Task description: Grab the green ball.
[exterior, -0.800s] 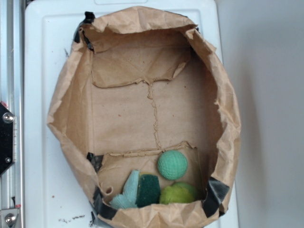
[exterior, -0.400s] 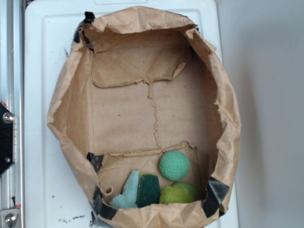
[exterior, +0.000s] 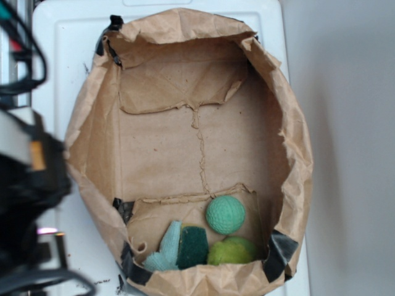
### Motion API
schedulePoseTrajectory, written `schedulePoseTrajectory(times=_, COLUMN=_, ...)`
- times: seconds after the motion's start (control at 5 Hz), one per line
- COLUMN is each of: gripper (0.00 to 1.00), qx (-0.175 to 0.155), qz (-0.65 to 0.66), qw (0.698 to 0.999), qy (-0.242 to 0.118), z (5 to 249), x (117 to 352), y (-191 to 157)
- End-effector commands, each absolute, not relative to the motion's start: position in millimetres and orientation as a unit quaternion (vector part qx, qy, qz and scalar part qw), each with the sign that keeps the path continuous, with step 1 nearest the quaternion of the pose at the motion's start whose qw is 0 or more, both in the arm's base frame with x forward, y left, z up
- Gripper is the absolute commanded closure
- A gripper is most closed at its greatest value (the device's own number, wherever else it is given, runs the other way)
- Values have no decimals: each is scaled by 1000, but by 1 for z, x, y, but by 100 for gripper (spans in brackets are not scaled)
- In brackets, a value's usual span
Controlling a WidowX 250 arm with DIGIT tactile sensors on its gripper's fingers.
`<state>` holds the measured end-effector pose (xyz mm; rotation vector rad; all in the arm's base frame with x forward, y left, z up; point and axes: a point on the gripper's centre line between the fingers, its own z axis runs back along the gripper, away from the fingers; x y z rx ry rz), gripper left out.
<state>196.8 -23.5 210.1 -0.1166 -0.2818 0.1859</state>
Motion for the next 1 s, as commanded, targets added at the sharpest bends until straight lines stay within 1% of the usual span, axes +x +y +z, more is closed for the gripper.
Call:
schedulePoseTrajectory(times=0.0, gripper=0, qx=-64, qz=216, qw=955, qy=-191, z=188, x=255, y=-13)
schedulePoseTrajectory(times=0.2, gripper=0, qx=-44, qz=266, qw=946, qy=-179, z=169, x=282, y=-8)
schedulePoseTrajectory(times=0.4, gripper=0, qx=-29, qz=286, qw=943, qy=-169, z=154, x=297, y=-2)
schedulePoseTrajectory(times=0.8, gripper=0, qx=-12, qz=292, qw=948, qy=-129, z=119, x=318, y=-7)
